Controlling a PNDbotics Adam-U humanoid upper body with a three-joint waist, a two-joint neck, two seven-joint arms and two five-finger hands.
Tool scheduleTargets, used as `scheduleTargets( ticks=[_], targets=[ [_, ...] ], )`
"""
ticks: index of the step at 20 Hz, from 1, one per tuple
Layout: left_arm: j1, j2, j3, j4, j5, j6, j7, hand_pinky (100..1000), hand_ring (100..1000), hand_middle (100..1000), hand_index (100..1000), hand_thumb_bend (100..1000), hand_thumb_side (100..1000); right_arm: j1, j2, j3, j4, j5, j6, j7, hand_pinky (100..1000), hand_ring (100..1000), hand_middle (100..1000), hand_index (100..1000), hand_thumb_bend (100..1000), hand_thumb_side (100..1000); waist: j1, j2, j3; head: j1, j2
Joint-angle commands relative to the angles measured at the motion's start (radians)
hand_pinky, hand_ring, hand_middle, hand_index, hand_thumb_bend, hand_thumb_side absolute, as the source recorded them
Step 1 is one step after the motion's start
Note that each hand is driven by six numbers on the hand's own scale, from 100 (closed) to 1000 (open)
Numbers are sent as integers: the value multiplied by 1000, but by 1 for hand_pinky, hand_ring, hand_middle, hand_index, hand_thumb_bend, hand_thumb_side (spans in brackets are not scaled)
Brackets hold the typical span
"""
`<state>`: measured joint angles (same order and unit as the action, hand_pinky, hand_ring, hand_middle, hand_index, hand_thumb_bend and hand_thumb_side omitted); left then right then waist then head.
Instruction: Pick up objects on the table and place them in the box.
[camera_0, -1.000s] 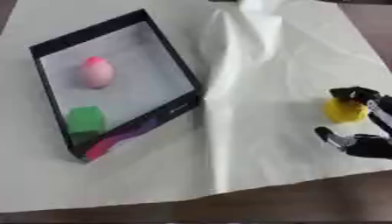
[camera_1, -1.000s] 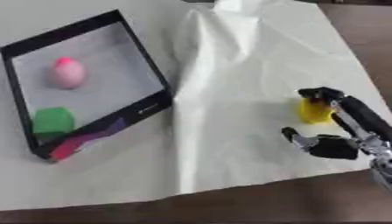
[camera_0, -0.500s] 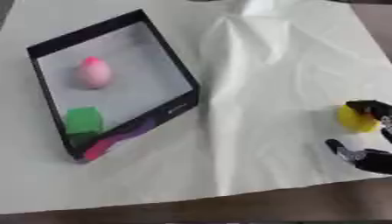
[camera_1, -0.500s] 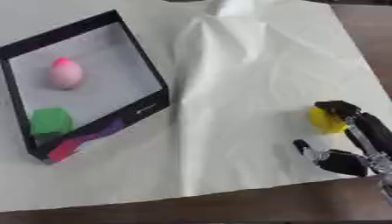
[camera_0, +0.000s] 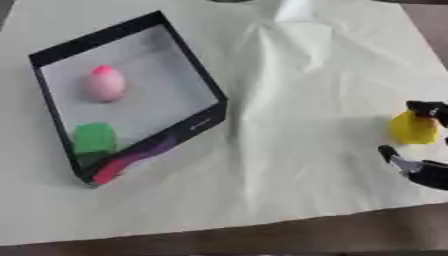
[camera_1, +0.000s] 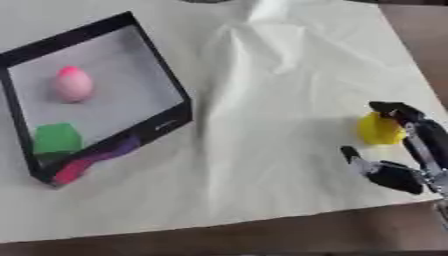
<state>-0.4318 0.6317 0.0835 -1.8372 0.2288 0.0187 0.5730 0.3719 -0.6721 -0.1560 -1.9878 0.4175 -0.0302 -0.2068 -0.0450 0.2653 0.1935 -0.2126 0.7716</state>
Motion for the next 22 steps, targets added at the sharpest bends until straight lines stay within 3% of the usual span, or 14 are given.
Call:
scheduleTargets(
  ticks=[1,22],
  targets=[
    [-13,20,7,-6,1,2,-3,713,580,778,835,419,516,2,-16,-26,-12,-21,-1,-34,899,824,807,883,421,374,4,-9,2,-1,-2],
    [-14,14,6,-4,4,4,-1,711,589,779,835,416,520,-27,-43,-45,-12,-57,202,34,898,831,814,885,433,452,6,0,12,-14,-2]
  ],
)
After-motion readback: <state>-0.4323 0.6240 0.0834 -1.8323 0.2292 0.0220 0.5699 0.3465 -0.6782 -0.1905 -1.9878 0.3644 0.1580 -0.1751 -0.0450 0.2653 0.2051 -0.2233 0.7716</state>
